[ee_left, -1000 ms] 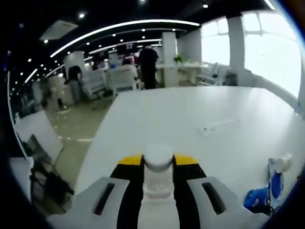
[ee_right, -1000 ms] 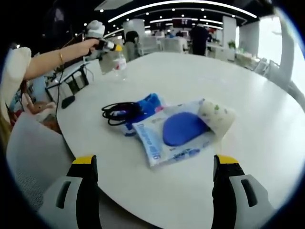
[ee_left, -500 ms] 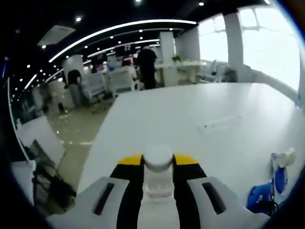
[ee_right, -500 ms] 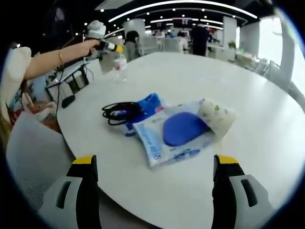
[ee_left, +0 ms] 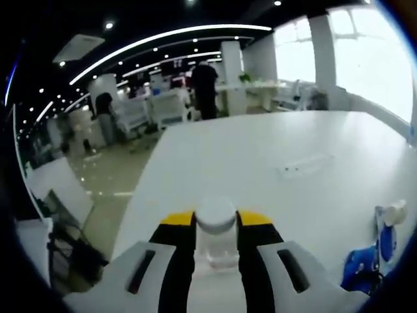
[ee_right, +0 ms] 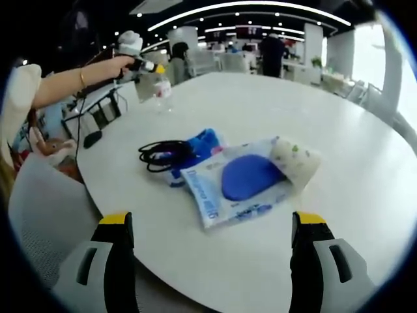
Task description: Arrange the tabletop items into an orderly group along one side of the table until the central work area is clear of visible clutter.
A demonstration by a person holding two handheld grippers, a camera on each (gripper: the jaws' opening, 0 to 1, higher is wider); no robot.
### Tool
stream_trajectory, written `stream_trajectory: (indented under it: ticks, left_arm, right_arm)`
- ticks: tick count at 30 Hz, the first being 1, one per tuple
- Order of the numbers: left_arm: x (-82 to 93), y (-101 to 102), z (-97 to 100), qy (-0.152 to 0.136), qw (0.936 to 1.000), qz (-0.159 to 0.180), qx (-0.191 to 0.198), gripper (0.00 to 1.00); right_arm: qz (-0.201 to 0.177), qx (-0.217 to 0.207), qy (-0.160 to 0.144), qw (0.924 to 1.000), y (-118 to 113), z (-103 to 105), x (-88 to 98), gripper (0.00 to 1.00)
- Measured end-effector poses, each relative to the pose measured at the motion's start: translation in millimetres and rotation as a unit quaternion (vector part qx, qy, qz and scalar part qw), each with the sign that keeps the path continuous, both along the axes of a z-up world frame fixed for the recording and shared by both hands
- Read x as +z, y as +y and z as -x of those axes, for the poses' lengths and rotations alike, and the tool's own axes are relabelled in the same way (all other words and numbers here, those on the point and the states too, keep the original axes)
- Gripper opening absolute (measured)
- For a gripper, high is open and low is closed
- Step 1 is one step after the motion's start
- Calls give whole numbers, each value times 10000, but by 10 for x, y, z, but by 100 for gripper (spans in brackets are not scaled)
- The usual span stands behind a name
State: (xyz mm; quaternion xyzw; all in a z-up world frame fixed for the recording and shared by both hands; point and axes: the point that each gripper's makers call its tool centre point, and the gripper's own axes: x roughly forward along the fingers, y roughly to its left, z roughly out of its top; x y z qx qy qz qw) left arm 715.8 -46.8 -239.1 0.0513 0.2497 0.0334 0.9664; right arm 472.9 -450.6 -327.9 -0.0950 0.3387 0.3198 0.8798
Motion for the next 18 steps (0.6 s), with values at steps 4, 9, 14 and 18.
stream_trajectory:
  ticks: [4, 9, 14, 18]
  left_arm:
    - [-56, 0, 1, 95, 9999, -72, -48, 23]
    - [-5, 29, 32, 68, 9995, -311, 18, 42]
    - [70, 34, 36, -15, 9996, -274, -6, 51]
    - [118, -27, 128, 6, 9996, -281, -91, 66]
  right_arm:
    - [-4, -13, -15, 10000, -3, -6, 7, 99]
    - [-111, -90, -141, 9998, -5, -46, 72, 99]
    - [-161, -94, -152, 9997, 2, -48, 82, 99]
    - [-277, -49, -119, 9995, 43, -32, 94, 100]
